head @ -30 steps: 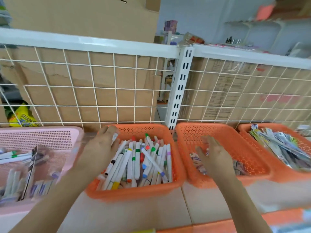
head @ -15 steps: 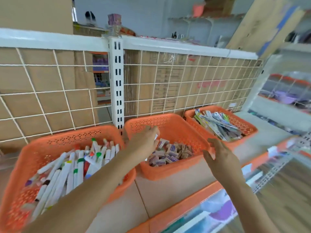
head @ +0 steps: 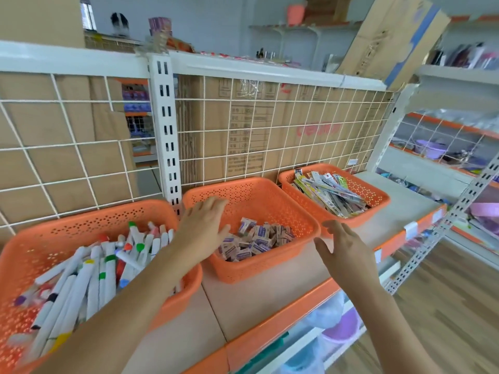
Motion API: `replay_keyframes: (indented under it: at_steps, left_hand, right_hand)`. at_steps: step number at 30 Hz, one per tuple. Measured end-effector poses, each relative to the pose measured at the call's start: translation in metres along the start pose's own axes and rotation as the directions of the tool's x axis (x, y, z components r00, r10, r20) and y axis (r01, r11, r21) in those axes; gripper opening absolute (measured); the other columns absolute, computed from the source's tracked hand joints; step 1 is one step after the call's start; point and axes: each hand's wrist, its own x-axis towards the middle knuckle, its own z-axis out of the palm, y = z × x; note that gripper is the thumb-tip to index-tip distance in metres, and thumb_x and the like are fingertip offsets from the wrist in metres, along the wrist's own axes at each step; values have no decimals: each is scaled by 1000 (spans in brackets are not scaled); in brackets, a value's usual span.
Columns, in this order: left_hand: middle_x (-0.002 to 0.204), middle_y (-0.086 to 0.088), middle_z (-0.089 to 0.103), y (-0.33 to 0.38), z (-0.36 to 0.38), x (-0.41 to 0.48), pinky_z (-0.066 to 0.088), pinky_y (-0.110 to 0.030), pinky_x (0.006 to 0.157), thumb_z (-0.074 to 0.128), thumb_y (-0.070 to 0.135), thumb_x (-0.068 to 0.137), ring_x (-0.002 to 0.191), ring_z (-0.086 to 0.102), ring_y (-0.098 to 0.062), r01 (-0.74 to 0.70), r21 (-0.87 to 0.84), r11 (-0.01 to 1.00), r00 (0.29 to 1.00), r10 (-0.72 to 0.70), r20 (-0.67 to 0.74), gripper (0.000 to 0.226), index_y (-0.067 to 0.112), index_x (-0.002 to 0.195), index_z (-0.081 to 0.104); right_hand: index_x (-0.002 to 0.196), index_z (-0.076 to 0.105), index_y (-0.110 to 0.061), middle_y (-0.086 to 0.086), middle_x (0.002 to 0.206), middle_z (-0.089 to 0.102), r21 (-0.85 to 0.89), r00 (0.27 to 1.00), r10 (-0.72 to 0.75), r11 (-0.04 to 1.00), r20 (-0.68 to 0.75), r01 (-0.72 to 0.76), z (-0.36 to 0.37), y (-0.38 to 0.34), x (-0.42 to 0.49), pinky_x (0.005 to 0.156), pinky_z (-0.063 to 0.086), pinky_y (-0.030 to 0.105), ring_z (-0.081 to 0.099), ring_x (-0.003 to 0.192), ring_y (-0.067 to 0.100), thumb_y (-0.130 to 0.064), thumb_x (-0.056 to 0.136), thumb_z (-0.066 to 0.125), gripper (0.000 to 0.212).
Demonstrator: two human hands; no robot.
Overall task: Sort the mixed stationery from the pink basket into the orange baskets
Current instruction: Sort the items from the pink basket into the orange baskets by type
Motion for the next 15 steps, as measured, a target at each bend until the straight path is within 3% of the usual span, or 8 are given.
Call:
replay_keyframes:
  at_steps: [4,8,12,15]
  left_hand:
    - [144,0,36,-36,-22,-32,29,-37,107,46,34,95,131,36,-22,94,88,992,993,-87,-78,50,20,142,34]
    - [113,-11,62,-81,-44,-78,48,-46,83,62,20,84,99,61,-36,191,126,974,956,-155,-247,36,10,118,60]
    - [102,-16,66,-119,-71,-130,51,-50,73,62,20,76,87,64,-38,358,173,917,910,-301,-286,38,8,112,63]
    - [106,-11,64,-144,-89,-173,51,-48,75,49,31,78,91,62,-36,451,142,881,865,-392,-314,43,14,116,59]
  right_hand:
    - [127,49,-16,3,122,57,28,998,-49,998,45,48,8,-24,4,79,44,36,55,110,25,-31,93,52,37]
    - [124,52,-13,8,120,59,115,987,-151,983,56,144,20,-60,10,84,43,40,55,109,31,-27,91,56,36]
    - [127,51,-15,6,118,58,156,964,-262,955,48,252,34,-103,13,68,34,31,56,104,30,-26,92,55,38]
    - [126,52,-15,6,119,58,204,945,-321,931,69,302,44,-140,13,71,40,35,57,103,30,-27,91,55,37]
